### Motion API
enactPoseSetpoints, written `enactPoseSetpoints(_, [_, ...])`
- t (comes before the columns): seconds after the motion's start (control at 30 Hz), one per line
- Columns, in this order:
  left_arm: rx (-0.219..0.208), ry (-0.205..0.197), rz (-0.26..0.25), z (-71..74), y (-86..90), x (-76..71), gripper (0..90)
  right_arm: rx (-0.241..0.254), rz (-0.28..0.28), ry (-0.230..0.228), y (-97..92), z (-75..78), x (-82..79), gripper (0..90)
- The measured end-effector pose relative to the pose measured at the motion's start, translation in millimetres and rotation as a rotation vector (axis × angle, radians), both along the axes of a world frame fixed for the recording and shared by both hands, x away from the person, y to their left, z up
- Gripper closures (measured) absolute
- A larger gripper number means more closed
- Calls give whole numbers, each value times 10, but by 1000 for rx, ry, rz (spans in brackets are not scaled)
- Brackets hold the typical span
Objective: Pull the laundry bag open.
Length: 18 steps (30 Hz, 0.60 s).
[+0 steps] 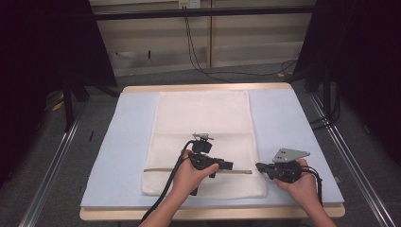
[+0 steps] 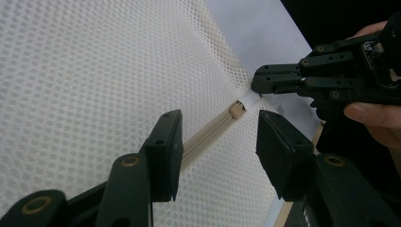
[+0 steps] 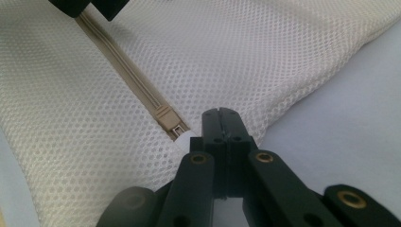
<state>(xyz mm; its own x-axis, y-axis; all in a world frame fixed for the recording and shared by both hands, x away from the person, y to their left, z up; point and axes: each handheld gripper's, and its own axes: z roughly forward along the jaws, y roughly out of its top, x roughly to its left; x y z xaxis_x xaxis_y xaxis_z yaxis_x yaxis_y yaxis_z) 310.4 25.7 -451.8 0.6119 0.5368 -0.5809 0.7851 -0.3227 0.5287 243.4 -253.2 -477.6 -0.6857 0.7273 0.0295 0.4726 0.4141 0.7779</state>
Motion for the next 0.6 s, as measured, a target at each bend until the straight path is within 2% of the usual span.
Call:
enactPoseSetpoints(0.13, [12, 24, -8, -28, -103, -25, 560, -6, 2, 6, 8, -18, 5, 900])
enactPoseSetpoints(0.17, [15, 24, -27, -31, -125, -25, 561, -10, 1, 8, 8, -20, 6, 900])
enactPoseSetpoints(0.2, [13, 21, -23, -34, -152, -33, 562, -7, 2, 11, 9, -24, 9, 900])
enactPoseSetpoints(0.33, [-2, 55, -20, -69, -257, -45, 589, -6, 0, 19, 11, -27, 9, 900])
enactPoseSetpoints(0.37, [8, 53, -38, -82, -263, -34, 596, -8, 2, 20, 11, -28, 9, 900])
enactPoseSetpoints(0.4, [9, 55, -29, -91, -289, -37, 597, -8, 1, 21, 10, -29, 9, 900])
enactPoseSetpoints(0.43, [-4, 78, -24, -104, -315, -39, 607, -5, 2, 23, 10, -30, 10, 900])
enactPoseSetpoints(0.47, [9, 76, -40, -118, -314, -26, 614, -5, 4, 23, 9, -32, 12, 900])
enactPoseSetpoints(0.6, [-8, 108, -17, -145, -348, -22, 645, -6, 4, 23, 9, -37, 12, 900])
